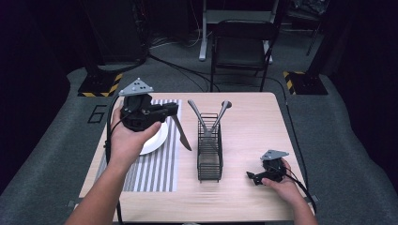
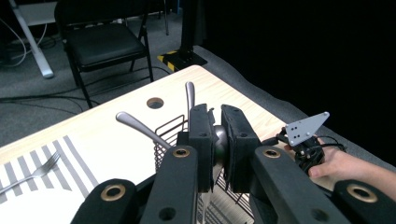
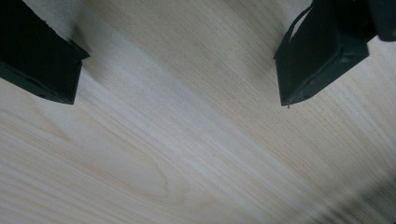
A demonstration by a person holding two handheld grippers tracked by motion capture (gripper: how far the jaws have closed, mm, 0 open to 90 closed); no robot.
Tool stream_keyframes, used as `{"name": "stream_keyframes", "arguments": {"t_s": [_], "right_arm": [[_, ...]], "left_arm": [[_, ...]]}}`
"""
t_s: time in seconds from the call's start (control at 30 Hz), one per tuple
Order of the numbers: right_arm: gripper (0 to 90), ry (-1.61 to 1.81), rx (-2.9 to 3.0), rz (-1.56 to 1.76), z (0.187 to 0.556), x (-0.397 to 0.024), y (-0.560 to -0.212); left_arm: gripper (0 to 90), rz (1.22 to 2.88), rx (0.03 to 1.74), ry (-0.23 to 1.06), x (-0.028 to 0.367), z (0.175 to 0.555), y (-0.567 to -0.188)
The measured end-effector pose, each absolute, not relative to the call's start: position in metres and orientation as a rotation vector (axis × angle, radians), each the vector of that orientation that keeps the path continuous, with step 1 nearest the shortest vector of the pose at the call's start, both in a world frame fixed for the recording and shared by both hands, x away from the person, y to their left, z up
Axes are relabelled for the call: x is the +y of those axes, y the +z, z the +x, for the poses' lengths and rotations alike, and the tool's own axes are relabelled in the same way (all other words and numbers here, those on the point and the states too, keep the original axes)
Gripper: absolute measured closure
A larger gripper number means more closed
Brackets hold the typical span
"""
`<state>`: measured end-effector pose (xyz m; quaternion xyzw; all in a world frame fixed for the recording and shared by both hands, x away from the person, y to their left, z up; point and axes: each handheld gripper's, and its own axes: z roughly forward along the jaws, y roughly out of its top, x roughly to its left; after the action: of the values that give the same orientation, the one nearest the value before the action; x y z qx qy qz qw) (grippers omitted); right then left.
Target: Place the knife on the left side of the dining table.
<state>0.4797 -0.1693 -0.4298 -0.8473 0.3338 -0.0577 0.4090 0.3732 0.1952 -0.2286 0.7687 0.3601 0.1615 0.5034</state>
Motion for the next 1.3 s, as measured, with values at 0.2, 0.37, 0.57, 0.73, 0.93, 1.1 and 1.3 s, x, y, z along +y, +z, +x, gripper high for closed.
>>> {"name": "stream_keyframes", "arguments": {"t_s": [0.2, 0.37, 0.57, 0.73, 0.93, 1.1, 1.3], "right_arm": [[0.0, -0.145, 0.841, -2.134, 0.480, -0.169, -0.430], [0.0, -0.145, 0.841, -2.134, 0.480, -0.169, -0.430], [0.0, -0.144, 0.842, -2.135, 0.480, -0.169, -0.430], [0.0, -0.144, 0.842, -2.135, 0.480, -0.169, -0.430], [0.0, -0.144, 0.842, -2.135, 0.480, -0.169, -0.430], [0.0, -0.144, 0.842, -2.135, 0.480, -0.169, -0.430], [0.0, -0.144, 0.842, -2.134, 0.480, -0.169, -0.430]], "left_arm": [[83.5, 1.866, 0.904, 0.379, 0.199, 0.380, -0.244], [83.5, 1.871, 0.937, 0.367, 0.203, 0.386, -0.257], [83.5, 1.879, 0.983, 0.362, 0.209, 0.392, -0.273], [83.5, 1.874, 1.033, 0.360, 0.215, 0.397, -0.287], [83.5, 1.871, 1.077, 0.377, 0.225, 0.400, -0.297], [83.5, 1.850, 1.128, 0.378, 0.234, 0.402, -0.306], [83.5, 1.841, 1.174, 0.378, 0.242, 0.405, -0.316]]}}
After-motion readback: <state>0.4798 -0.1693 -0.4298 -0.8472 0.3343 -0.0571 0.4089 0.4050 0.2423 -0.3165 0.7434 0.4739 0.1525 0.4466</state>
